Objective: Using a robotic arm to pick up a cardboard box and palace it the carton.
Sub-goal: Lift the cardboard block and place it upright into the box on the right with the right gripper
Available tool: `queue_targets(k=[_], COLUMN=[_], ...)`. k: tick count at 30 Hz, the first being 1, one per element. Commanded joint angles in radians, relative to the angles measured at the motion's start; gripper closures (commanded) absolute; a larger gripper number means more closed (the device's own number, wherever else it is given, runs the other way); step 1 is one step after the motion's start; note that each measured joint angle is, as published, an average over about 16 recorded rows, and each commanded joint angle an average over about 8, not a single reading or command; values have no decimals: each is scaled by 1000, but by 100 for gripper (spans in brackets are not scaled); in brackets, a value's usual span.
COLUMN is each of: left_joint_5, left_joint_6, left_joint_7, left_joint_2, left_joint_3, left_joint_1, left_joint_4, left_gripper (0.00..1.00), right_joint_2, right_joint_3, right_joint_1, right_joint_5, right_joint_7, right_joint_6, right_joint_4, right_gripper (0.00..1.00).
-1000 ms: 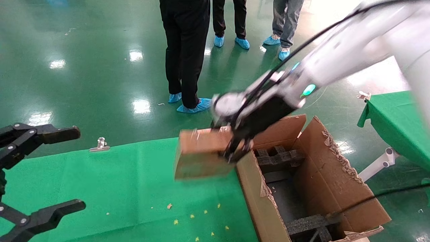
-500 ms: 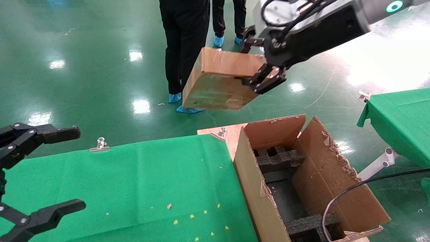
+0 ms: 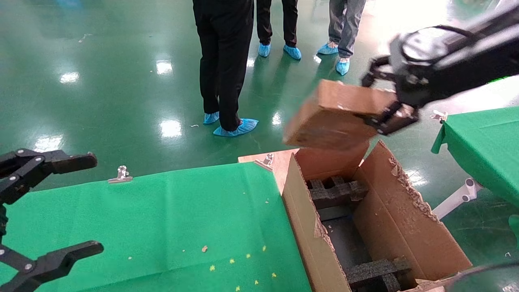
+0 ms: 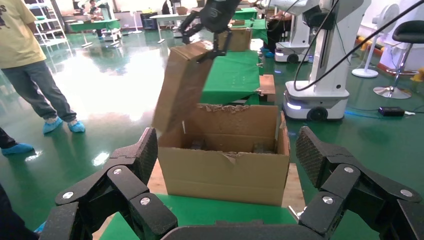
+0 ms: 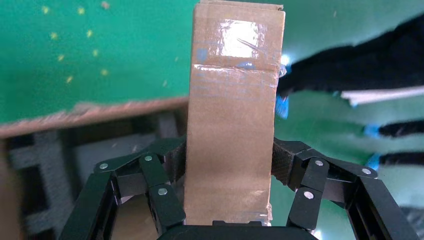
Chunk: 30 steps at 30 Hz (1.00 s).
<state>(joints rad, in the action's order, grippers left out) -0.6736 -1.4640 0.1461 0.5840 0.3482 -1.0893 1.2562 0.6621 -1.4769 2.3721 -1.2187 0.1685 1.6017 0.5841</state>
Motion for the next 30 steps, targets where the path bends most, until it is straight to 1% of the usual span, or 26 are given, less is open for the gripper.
queue_targets(k=[1, 6, 10, 13, 17, 21, 24, 30], left_joint_5=[0, 0, 0, 0, 0, 0, 0, 0], left_joint_6=[0, 0, 0, 0, 0, 0, 0, 0], left_joint_7=[0, 0, 0, 0, 0, 0, 0, 0], left_joint_2=[0, 0, 0, 0, 0, 0, 0, 0], left_joint_3=[0, 0, 0, 0, 0, 0, 0, 0], left_joint_1=[0, 0, 0, 0, 0, 0, 0, 0], left_joint_4=[0, 0, 0, 0, 0, 0, 0, 0], left_gripper=[0, 0, 0, 0, 0, 0, 0, 0], right_joint_2=[-40, -126, -172, -187, -186, -171, -161, -168], right_joint_3=[-40, -152, -238, -298, -360, -395, -408, -419], right_joint_1=[20, 57, 67, 62, 41, 6, -26, -85], right_joint_5=[9, 40, 68, 92, 118, 122, 120, 133], right_joint_7=[-17, -78, -135, -184, -253, -335, -414, -579], right_joint_6=[1, 1, 1, -2, -16, -57, -108, -213], right_joint_4=[29, 103, 132, 128, 94, 43, 13, 17], right_gripper=[100, 100, 100, 100, 100, 100, 100, 100])
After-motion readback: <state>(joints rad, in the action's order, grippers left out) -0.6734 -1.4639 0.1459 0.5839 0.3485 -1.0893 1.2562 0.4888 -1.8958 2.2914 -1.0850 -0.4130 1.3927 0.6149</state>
